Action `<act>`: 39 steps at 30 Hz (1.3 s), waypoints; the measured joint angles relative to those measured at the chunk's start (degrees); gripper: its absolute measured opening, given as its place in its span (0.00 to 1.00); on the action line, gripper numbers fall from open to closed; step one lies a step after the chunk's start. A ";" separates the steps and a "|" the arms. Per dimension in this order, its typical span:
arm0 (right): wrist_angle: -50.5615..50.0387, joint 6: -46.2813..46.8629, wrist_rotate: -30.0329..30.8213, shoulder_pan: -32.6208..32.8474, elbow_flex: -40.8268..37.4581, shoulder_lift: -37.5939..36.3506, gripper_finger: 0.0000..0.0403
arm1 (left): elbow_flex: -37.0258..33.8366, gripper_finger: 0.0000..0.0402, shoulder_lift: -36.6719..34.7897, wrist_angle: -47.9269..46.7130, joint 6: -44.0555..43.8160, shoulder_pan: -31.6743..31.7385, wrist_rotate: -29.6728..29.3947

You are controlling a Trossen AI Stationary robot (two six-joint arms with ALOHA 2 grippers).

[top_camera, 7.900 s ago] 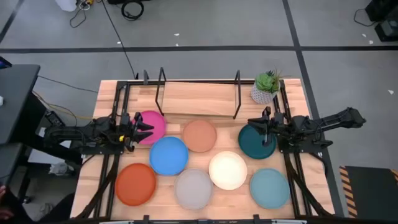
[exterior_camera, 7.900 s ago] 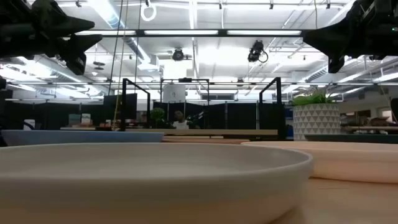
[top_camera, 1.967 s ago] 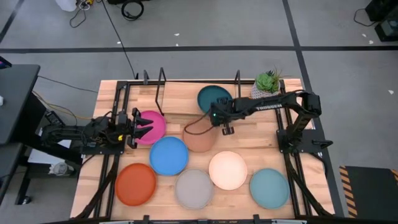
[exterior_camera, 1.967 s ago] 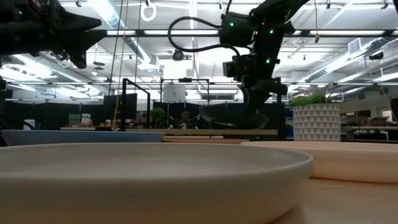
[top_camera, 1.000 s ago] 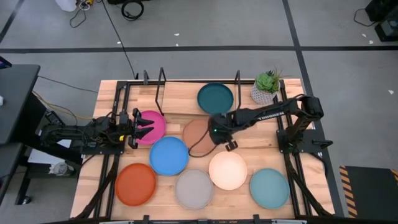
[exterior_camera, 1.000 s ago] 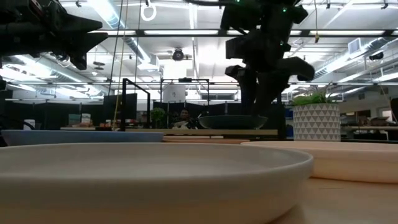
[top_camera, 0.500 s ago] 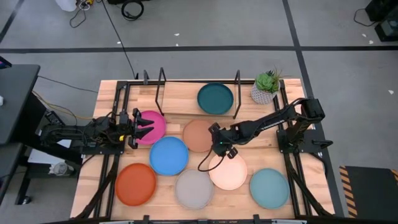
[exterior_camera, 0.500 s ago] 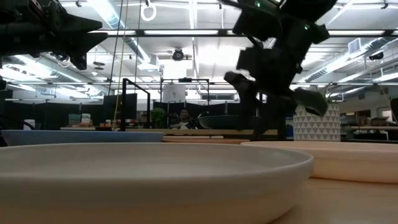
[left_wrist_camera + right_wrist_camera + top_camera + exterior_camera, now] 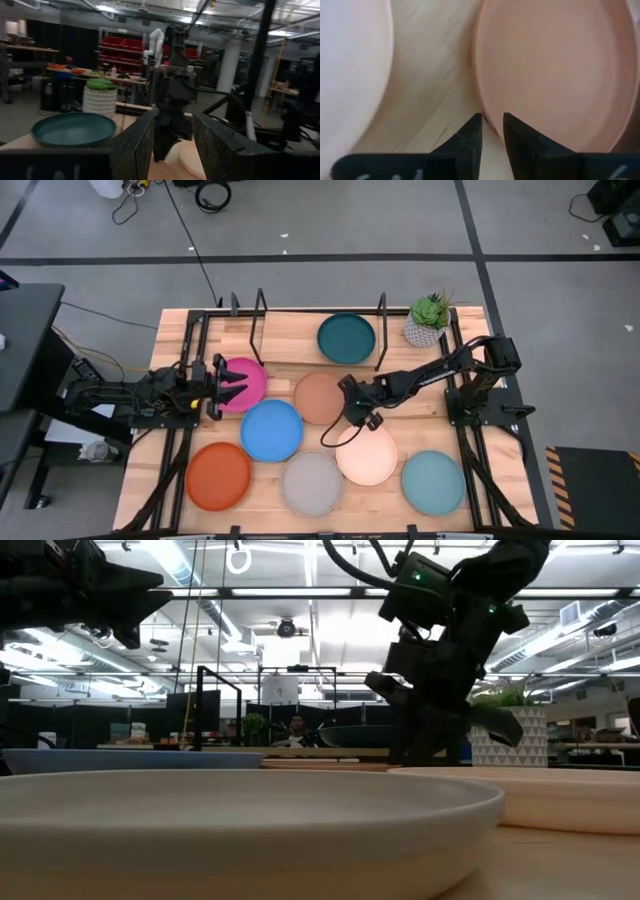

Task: Place and stack plates onto a shelf
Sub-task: Put the brown plate on the shelf

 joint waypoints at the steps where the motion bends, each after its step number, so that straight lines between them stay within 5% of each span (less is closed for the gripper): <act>1: -0.11 0.00 -0.59 -0.15 -0.05 0.00 0.17 | 0.02 0.35 0.03 0.00 0.03 0.00 1.59; 7: -0.37 0.18 -1.73 -0.12 -0.05 0.00 0.03 | 0.77 0.35 3.18 -0.12 4.85 -0.52 4.91; 18: -14.21 6.16 -3.75 3.34 8.52 -1.17 0.03 | 6.25 0.35 18.33 -0.17 23.67 -4.99 1.49; 28: -16.86 15.36 -21.72 0.42 15.07 -4.58 0.03 | 11.31 0.35 37.14 1.21 41.87 -11.85 -9.39; 39: -15.01 21.59 -29.25 -2.30 15.53 -4.63 0.03 | 20.60 0.35 57.04 5.71 45.92 -15.11 -14.03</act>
